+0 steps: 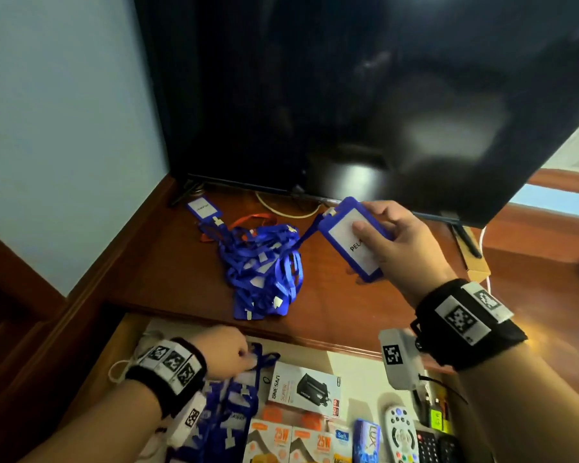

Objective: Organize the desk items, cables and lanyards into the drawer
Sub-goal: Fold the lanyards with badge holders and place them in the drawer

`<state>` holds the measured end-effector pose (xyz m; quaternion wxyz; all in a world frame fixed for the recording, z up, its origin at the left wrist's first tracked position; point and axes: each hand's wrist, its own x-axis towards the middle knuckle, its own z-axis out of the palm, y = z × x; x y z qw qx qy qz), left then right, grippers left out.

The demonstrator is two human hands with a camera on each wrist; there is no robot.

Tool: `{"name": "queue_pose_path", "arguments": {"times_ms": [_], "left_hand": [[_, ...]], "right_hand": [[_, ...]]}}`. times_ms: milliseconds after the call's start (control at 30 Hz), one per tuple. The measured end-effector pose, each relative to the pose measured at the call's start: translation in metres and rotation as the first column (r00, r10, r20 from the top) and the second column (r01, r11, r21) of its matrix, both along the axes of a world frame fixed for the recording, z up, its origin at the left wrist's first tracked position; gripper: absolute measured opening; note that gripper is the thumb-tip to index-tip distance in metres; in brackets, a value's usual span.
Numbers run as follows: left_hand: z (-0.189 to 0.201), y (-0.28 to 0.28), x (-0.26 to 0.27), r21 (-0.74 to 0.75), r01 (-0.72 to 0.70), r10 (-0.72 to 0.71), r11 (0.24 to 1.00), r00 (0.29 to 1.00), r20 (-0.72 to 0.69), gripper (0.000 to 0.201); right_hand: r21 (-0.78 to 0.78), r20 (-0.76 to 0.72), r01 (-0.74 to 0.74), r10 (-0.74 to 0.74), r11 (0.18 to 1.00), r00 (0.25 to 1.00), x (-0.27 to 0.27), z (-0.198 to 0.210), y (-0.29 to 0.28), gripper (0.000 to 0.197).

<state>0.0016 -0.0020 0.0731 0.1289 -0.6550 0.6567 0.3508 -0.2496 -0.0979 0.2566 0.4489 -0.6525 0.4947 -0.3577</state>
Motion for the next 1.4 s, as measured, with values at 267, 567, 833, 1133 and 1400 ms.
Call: {"name": "queue_pose_path", "arguments": {"times_ms": [267, 567, 833, 1133, 1400], "left_hand": [[0.142, -0.085, 0.002, -0.645, -0.351, 0.16, 0.679, 0.928, -0.337, 0.075], [0.189, -0.173, -0.01, -0.63, -0.38, 0.111, 0.677, 0.899, -0.423, 0.034], [0.228, -0.177, 0.023, -0.554, -0.694, 0.213, 0.46, 0.692, -0.69, 0.018], [0.273, -0.109, -0.058, -0.521, -0.306, -0.337, 0.797, 0.49, -0.804, 0.06], [0.274, -0.038, -0.062, -0.546, -0.355, -0.289, 0.759, 0.567, -0.771, 0.024]], "right_hand": [[-0.267, 0.034, -0.038, 0.049, 0.963, 0.998, 0.019, 0.072, -0.01, 0.012], [-0.553, 0.308, 0.047, 0.151, 0.832, 0.939, 0.01, 0.18, -0.027, 0.017], [-0.311, 0.34, 0.13, -0.017, 0.942, 0.94, -0.026, 0.168, -0.026, 0.027], [-0.496, 0.163, -0.125, 0.233, 0.859, 0.959, -0.004, 0.18, -0.004, 0.027], [-0.553, 0.237, 0.241, -0.127, 0.798, 0.963, -0.036, 0.178, -0.015, 0.013]]}}
